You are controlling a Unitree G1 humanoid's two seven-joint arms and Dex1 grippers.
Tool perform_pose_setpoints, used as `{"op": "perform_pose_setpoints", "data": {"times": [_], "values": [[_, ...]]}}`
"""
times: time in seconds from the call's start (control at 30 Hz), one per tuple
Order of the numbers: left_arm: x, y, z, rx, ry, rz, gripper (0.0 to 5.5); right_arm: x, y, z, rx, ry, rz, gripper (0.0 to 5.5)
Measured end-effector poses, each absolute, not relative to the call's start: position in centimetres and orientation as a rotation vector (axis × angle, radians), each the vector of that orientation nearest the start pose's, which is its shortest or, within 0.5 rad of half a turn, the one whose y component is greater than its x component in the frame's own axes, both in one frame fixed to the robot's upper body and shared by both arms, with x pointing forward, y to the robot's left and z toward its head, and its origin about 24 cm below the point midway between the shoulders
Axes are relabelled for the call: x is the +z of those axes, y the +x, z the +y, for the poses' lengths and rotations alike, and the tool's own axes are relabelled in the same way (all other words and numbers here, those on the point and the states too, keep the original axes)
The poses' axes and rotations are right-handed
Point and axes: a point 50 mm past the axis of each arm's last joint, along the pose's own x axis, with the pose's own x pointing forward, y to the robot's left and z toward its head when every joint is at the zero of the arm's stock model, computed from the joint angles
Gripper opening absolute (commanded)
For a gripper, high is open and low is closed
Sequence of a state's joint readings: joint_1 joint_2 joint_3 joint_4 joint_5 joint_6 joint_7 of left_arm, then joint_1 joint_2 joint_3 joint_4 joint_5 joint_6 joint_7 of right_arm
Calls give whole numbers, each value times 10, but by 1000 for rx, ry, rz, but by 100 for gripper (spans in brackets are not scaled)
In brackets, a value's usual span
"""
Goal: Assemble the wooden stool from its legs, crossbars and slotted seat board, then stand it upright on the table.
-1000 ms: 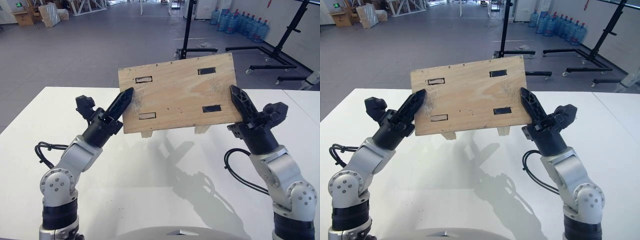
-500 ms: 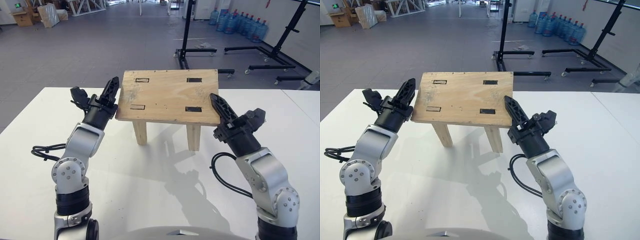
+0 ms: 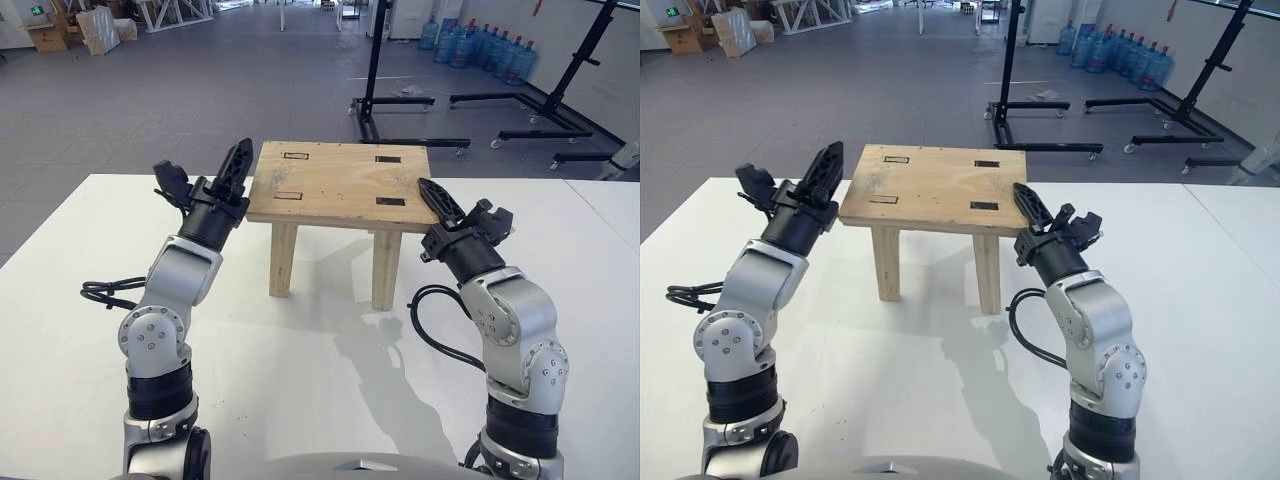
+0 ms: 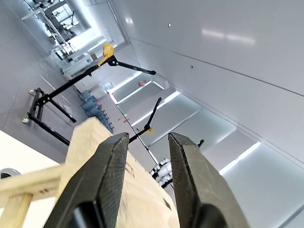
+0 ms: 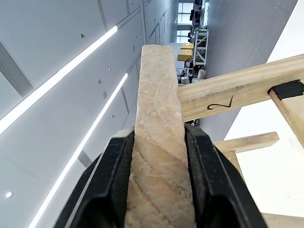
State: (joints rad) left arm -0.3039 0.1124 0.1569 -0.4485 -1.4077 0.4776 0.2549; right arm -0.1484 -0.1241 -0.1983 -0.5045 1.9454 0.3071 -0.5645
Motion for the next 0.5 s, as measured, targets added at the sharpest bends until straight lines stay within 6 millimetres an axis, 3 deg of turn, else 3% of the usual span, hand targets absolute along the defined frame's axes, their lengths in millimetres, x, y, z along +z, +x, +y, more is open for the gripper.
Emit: {"op": "perform_pose_setpoints", "data": {"times": [0.13, 0.17, 0.5], "values": [[189, 266, 136, -488, -1075, -96, 153, 170, 244, -161, 327, 1583, 136, 132], [189, 266, 137, -488, -1074, -97, 153, 170, 245, -160, 327, 1583, 138, 169], [189, 266, 136, -494, -1053, -97, 153, 172, 244, -159, 360, 1568, 130, 314]]}}
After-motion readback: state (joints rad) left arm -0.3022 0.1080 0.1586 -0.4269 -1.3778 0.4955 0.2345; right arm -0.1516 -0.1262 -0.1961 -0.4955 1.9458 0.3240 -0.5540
